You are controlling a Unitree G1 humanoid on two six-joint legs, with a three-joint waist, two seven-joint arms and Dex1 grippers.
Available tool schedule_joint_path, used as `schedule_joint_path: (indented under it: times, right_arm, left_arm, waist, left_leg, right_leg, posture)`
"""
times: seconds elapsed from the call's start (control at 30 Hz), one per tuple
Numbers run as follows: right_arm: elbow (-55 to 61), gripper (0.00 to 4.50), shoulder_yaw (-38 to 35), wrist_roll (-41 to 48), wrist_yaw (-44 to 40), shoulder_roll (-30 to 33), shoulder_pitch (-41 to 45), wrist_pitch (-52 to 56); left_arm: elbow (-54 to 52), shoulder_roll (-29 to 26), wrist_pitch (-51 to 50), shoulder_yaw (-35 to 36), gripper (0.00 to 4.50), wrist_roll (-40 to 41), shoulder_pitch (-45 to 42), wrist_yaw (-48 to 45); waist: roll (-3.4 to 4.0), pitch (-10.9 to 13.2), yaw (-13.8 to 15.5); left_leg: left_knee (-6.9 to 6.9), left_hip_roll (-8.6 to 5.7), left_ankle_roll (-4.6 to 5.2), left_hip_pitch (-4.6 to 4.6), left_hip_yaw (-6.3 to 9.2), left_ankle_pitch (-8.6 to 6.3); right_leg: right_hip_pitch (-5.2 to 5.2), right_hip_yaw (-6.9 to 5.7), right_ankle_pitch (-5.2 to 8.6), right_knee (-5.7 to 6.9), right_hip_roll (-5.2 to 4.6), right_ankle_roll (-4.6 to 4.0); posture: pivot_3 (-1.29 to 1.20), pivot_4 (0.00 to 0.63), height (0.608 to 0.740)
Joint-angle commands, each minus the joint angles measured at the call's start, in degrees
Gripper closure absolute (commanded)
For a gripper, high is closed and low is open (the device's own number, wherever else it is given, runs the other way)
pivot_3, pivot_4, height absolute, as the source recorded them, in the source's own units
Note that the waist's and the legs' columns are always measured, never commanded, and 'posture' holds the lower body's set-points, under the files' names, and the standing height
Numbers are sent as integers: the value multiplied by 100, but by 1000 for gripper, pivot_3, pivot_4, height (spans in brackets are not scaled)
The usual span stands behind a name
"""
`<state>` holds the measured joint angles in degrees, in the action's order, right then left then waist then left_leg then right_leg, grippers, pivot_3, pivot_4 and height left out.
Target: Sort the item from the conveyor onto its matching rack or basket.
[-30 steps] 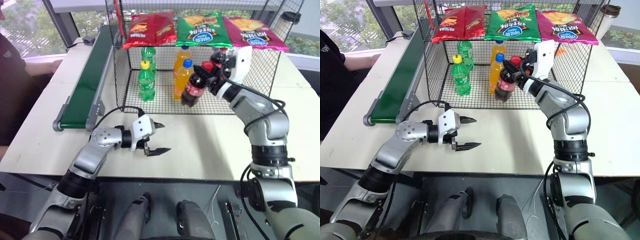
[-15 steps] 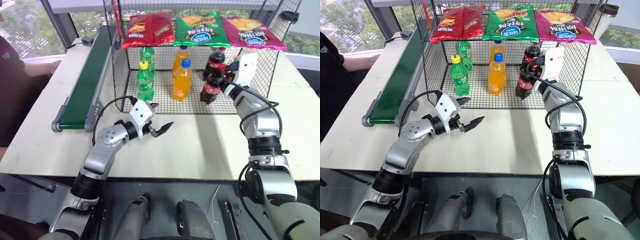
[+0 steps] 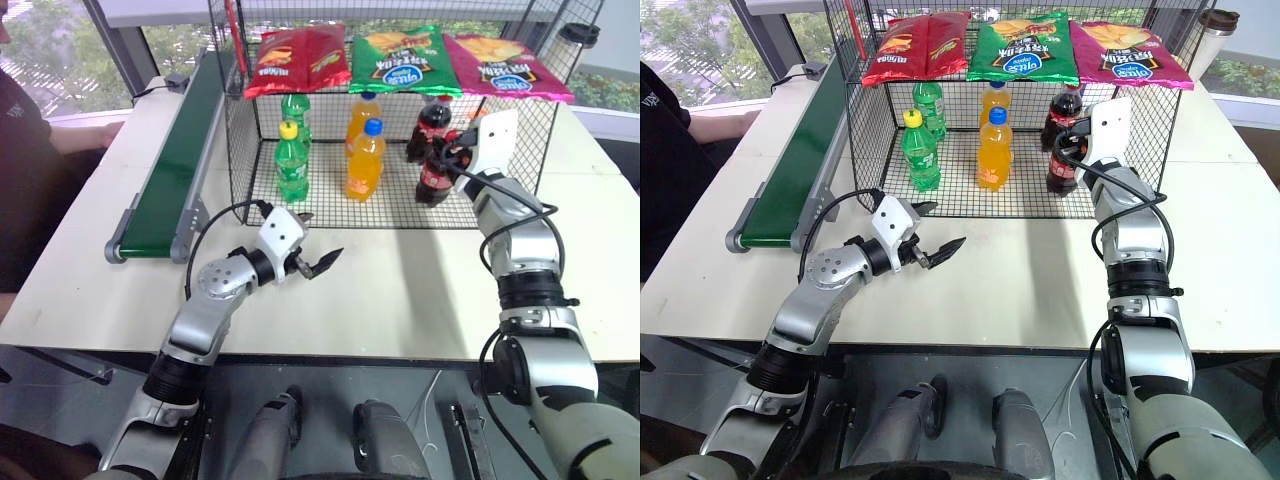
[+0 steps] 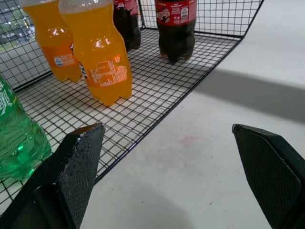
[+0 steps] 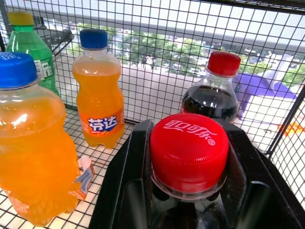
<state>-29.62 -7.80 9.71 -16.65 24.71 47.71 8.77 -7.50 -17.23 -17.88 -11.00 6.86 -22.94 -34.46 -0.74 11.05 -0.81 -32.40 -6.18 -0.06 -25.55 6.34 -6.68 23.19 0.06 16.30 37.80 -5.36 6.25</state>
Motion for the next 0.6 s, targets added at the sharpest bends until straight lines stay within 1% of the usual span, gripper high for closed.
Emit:
schedule_joint_path:
  times: [0.03,0.07,0.13,0.17,0.43,0.6]
  right_arm:
    - [167,1994,-186,29,11,106,260,-121]
    - [170,1647,-187,27,5,109,256,-108]
    - [180,509,-188,10,-4,114,245,-80]
    - [205,80,-186,6,-14,118,230,-62]
    - [410,28,-144,-29,-135,187,69,24]
    - [1030,28,-213,16,-229,373,-228,416]
  left_arm:
    - [-120,24,144,18,0,-10,-30,29]
    - [-120,27,144,17,0,-11,-29,29]
    - [-117,30,145,16,0,-12,-27,29]
    - [-124,30,142,16,0,-12,-19,31]
    - [-90,26,177,21,0,-26,24,41]
    - [-50,10,182,47,0,-23,36,41]
  waist:
    - [0,0,0]
    - [0,0,0]
    - [0,0,-2]
    - [0,0,-3]
    - [0,0,-1]
    - [0,0,4]
  left_leg:
    - [0,0,0,0,0,0]
    - [0,0,0,2,0,0]
    - [0,0,0,4,0,0]
    - [0,0,0,6,0,0]
    - [-1,0,0,8,0,0]
    - [-2,1,0,8,0,0]
  right_leg:
    - [0,0,0,0,-2,0]
    - [-2,0,0,0,-1,0]
    - [-4,0,0,0,-2,0]
    - [-6,0,0,1,-3,0]
    - [-7,1,0,5,-4,-1]
    - [-6,1,0,6,-5,-1]
  posture:
    - [0,150,738]
    - [0,150,738]
    - [0,150,738]
    - [0,150,738]
    - [0,150,738]
    - [0,150,738]
